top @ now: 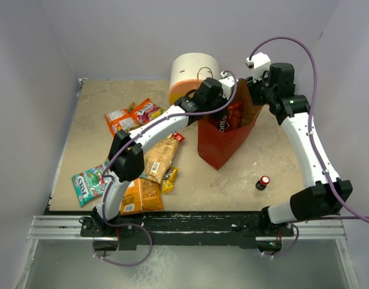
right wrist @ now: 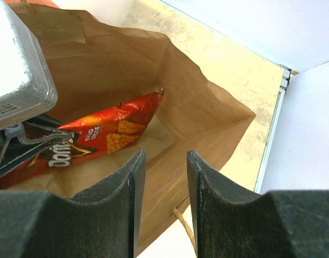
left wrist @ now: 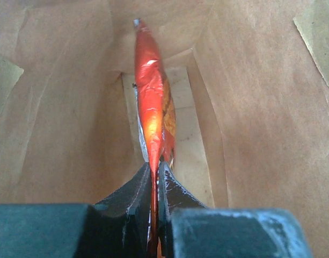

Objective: Place the snacks into the paper bag
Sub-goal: Place the snack in the paper bag.

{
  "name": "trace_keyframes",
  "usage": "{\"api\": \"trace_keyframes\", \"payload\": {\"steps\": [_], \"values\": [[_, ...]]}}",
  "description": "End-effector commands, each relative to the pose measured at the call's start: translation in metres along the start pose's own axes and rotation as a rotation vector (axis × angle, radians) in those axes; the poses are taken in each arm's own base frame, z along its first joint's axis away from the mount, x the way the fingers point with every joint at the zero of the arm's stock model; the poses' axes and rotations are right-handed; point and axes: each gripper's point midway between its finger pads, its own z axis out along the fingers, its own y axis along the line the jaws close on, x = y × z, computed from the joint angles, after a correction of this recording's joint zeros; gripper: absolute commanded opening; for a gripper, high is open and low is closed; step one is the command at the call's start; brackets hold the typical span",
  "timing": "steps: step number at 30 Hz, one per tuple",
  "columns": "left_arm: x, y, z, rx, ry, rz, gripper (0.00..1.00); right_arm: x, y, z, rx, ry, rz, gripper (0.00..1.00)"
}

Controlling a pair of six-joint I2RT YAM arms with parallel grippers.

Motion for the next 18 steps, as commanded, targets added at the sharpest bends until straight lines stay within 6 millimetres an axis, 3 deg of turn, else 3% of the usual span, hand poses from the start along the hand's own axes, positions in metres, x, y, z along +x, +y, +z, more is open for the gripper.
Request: {"api": "trace_keyframes", "payload": {"steps": [1,12,18], "values": [[-0.049,-0.013,-0.023,0.052,-0.142,0.016,0.17,-0.022,-0.014,-0.020,0.050,-0.078,0.013,0.40],[-0.077,-0.020,-0.054,0.074,-0.203,0.108,0.36,-0.019,-0.008,-0.029,0.024,-0.085,0.009,0.40],[-0.097,-0.031,-0.082,0.120,-0.249,0.207,0.48,-0.016,-0.007,-0.039,0.022,-0.095,-0.023,0.49]]}}
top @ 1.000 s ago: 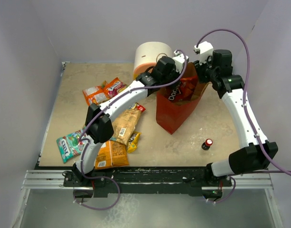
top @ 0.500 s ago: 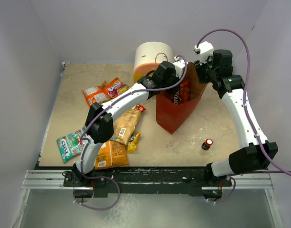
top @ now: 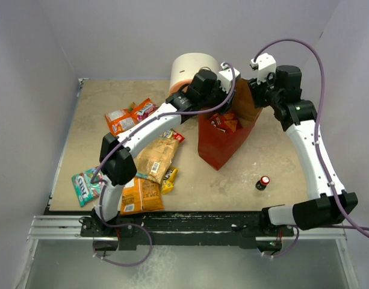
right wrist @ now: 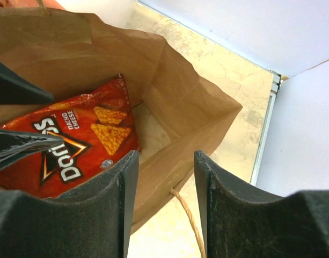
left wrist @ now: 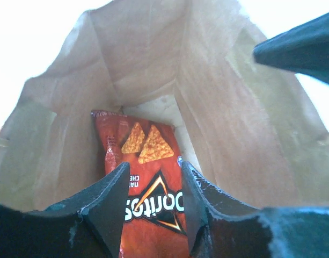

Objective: Place the snacks into the paper bag
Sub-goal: Place the snack in the paper bag, then pick up the snack from the center of the board.

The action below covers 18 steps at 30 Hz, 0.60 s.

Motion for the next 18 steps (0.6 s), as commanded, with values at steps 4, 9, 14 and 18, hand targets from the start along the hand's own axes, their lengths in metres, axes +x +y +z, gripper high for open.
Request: {"api": "trace_keyframes", "payload": {"steps": [4,9,14,18], "values": [[-0.073,-0.019,-0.063,0.080,-0.163,0.173,0.56,-0.014,-0.002,-0.021,-0.001,-0.069,-0.034,0.56],[-0.080,-0.023,-0.104,0.091,-0.149,0.299,0.72,-0.026,0.002,-0.032,-0.035,-0.117,-0.057,0.62],[-0.058,0.009,-0.163,0.013,-0.048,0.384,0.81,-0.042,0.012,-0.047,-0.103,-0.188,-0.078,0.65],[-0.030,0.062,-0.221,-0.046,-0.002,0.280,0.82,-0.052,0.028,-0.055,-0.193,-0.234,-0.084,0.66]]}}
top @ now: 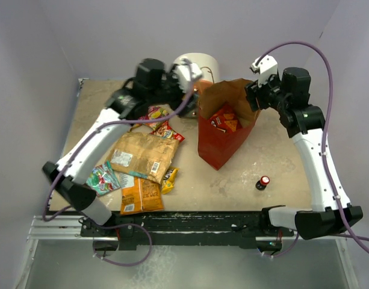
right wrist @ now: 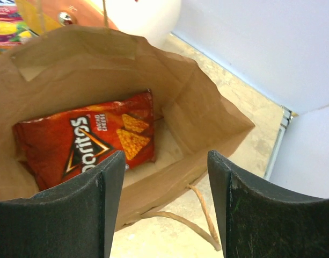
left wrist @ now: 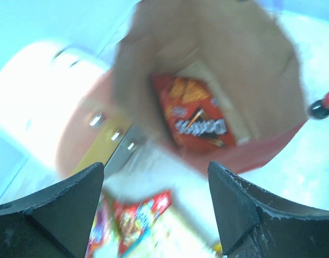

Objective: Place the snacks into the paper bag
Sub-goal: Pick up the snack from the center of the board.

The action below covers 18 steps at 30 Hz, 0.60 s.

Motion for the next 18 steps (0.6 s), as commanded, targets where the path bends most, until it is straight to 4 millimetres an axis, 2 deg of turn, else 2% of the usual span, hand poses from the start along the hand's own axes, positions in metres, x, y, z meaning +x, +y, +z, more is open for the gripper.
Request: {"api": "trace_keyframes", "payload": {"steps": [1,6,11,14,18], "values": [[0.040,0.050,-0.079,-0.093,0.058,-0.048,0.82,-0.038,0.015,-0.020,-0.103,-0.136,-0.029,0.66],[0.116,0.079,-0.131,-0.160,0.154,-0.195,0.85,-0.046,0.034,-0.033,-0.201,-0.173,-0.031,0.68],[0.195,0.108,-0.171,-0.212,0.228,-0.421,0.85,-0.047,0.039,-0.045,-0.221,-0.185,-0.044,0.70],[0.247,0.118,-0.190,-0.250,0.279,-0.533,0.84,-0.042,0.040,-0.048,-0.215,-0.189,-0.048,0.72],[0.300,0.121,-0.201,-0.250,0.331,-0.635,0.82,-0.036,0.041,-0.047,-0.204,-0.186,-0.047,0.73]]}}
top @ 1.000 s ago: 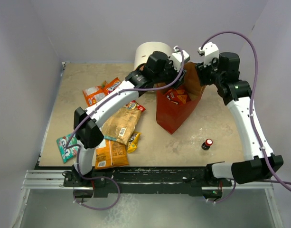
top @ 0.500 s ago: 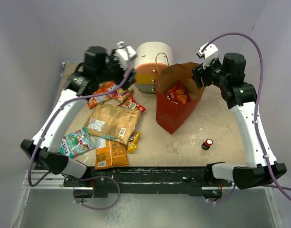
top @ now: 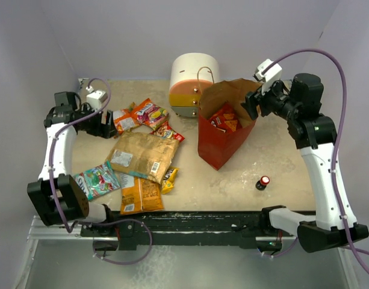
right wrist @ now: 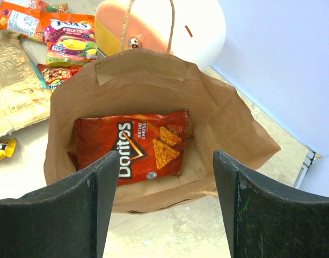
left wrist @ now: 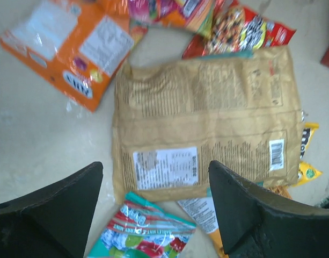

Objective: Place the snacks into the paper bag
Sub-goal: Pick up the snack from the center of the board.

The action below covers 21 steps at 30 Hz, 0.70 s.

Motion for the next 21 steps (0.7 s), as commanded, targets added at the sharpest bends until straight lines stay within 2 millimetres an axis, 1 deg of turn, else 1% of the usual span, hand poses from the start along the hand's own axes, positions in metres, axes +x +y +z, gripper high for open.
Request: {"api": "trace_keyframes", "payload": {"steps": [1,3,6,11,16,20,21], "values": [[0.032,0.013,0.011,0.086,0.031,-0.039,0.82,-0.005,0.004,-0.004,-0.011,-0.041,-0.024,0.73],[0.047,0.024,0.020,0.091,0.061,-0.068,0.81,-0.003,0.006,-0.003,-0.018,-0.039,-0.023,0.73],[0.065,0.034,0.036,0.109,0.109,-0.100,0.79,-0.001,0.008,-0.002,-0.028,-0.041,-0.021,0.73],[0.086,0.046,0.060,0.138,0.176,-0.138,0.78,0.004,0.009,-0.002,-0.023,-0.033,-0.023,0.74],[0.094,0.053,0.080,0.186,0.201,-0.178,0.79,0.010,0.009,0.000,-0.020,-0.023,-0.022,0.74],[0.098,0.049,0.093,0.269,0.213,-0.225,0.79,0.012,0.010,0.002,-0.027,-0.015,-0.017,0.75],[0.098,0.048,0.096,0.284,0.212,-0.232,0.78,0.012,0.010,0.002,-0.030,-0.013,-0.018,0.75]]}}
